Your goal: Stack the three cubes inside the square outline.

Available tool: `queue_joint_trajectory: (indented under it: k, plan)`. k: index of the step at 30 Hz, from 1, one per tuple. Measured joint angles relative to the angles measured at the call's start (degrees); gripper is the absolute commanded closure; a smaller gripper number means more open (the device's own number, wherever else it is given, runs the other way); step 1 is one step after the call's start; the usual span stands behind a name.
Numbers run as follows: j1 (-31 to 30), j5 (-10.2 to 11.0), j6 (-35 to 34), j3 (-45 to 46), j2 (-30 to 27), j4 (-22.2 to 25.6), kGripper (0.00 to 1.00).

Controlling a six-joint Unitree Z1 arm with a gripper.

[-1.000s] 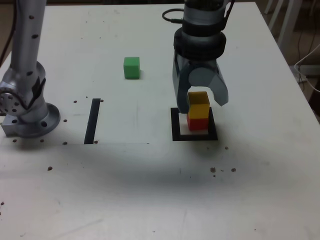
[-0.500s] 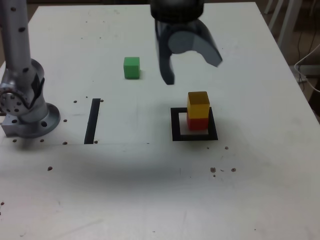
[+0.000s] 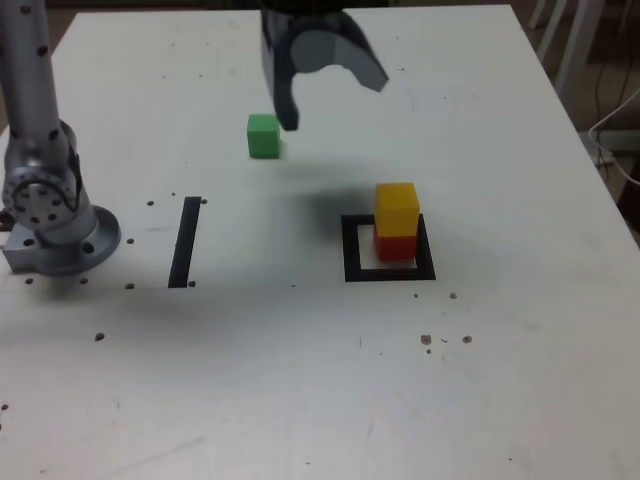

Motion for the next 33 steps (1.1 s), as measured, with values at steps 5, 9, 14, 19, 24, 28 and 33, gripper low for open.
queue_joint_trajectory:
  k: [5,9,14,19,24,28,33]
  plan:
    - [3.8,2.2,3.0,1.2,0.0,0.9,0.0]
    - [6.4,3.9,6.6,2.2,0.0,1.6,0.0]
    - [9.8,5.8,11.5,3.9,0.0,1.8,0.0]
    - [12.9,7.9,15.2,6.0,0.0,1.6,0.0]
    - [15.0,9.1,17.1,8.0,0.8,-1.0,0.0]
    - [16.9,9.0,18.5,9.4,2.7,-3.9,0.0]
    - [18.4,8.9,19.4,10.6,4.0,-6.5,0.0]
